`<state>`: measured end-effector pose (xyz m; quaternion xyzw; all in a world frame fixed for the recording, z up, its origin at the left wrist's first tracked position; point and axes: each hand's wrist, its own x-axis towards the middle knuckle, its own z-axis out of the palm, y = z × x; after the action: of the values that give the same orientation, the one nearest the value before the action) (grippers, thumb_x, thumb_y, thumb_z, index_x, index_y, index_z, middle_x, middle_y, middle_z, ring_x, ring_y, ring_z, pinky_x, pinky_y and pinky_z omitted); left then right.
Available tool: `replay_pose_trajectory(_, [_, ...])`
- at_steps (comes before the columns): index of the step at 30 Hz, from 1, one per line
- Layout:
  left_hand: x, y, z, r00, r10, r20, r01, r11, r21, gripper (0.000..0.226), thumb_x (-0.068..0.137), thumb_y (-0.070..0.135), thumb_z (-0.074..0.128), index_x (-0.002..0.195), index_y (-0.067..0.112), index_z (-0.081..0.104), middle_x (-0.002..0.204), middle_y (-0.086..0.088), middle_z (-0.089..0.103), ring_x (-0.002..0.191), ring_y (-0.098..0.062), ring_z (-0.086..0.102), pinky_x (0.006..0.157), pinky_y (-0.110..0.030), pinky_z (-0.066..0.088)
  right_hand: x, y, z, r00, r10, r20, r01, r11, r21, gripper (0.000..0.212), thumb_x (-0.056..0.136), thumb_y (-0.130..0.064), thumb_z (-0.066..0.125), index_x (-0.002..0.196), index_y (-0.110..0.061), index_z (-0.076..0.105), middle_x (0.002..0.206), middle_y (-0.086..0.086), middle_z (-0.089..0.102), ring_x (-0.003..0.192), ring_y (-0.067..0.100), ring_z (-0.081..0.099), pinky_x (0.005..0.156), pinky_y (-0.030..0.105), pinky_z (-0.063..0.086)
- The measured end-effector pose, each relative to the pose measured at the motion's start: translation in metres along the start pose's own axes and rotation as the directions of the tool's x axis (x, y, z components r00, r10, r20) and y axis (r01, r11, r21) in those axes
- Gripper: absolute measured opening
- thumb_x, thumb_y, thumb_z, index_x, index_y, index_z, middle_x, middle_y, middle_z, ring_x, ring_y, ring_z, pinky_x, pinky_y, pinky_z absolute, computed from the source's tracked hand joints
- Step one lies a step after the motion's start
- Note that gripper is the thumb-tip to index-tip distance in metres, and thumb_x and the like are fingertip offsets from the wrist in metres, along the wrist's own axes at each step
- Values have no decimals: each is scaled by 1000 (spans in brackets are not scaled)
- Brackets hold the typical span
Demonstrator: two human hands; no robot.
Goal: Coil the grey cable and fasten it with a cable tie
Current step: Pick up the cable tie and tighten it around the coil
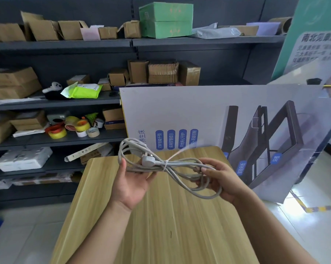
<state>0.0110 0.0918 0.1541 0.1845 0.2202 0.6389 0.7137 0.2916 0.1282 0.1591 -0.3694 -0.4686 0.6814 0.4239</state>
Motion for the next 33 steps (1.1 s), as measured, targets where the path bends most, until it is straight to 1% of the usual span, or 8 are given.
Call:
replay_pose_trajectory(4, [-6,0,-26,963,-90,-255,84,996,-35,48,82,46,68,117,14,57,120,-20,65,109,-38,65,88,-47,55,2,-6,-9,1000,0,-19,-3,992,-127,28,90,7,56,113,-4,68,95,17,73,76,31,70,69,41,60])
replay_pose_trajectory(7, [-8,11,-45,950,-68,-304,129,974,184,31,88,25,61,117,15,61,106,-14,68,94,-31,68,77,-44,59,3,-4,-15,999,42,-35,-48,979,-199,26,90,4,59,112,-6,69,97,19,73,78,32,69,71,43,61])
replay_pose_trajectory(10, [-11,17,-57,921,13,-389,176,877,447,17,92,6,56,107,10,62,86,-11,71,78,-25,70,66,-38,59,6,4,-20,995,81,-62,-94,966,-240,28,89,2,61,116,-4,67,94,17,74,76,29,70,70,40,60])
replay_pose_trajectory(14, [-12,14,-65,918,39,-395,205,805,556,16,92,-1,55,102,8,63,75,-11,69,66,-20,70,60,-34,58,12,19,-25,987,115,-115,-137,969,-206,29,88,3,63,117,-3,66,101,22,74,79,30,71,73,42,60])
replay_pose_trajectory(17, [-12,9,-74,905,50,-423,209,814,543,17,91,-2,56,103,9,64,78,-11,69,71,-22,67,57,-31,59,13,32,-31,982,174,-77,-182,976,-118,32,89,4,60,120,-5,63,110,21,72,92,34,70,75,40,59])
replay_pose_trajectory(22, [-13,-9,-107,866,16,-501,292,795,531,15,90,-2,59,100,8,64,76,-11,69,65,-19,70,59,-32,57,14,81,-46,975,198,-101,-200,980,-8,42,84,14,55,124,0,58,108,27,68,97,36,67,92,46,51])
replay_pose_trajectory(27, [-13,-48,-155,786,-26,-618,431,739,517,20,90,-6,59,104,9,61,83,-13,69,64,-18,70,55,-32,59,16,157,-47,913,299,-279,-324,945,-47,35,88,14,48,118,-1,61,94,16,66,82,26,62,67,33,52])
replay_pose_trajectory(33, [-24,-96,-211,668,-100,-738,551,732,400,23,90,-8,56,103,10,60,87,-11,67,73,-22,65,63,-36,55,9,240,-60,810,458,-367,-496,868,-11,36,91,16,45,109,-7,65,88,12,68,80,27,59,71,39,47])
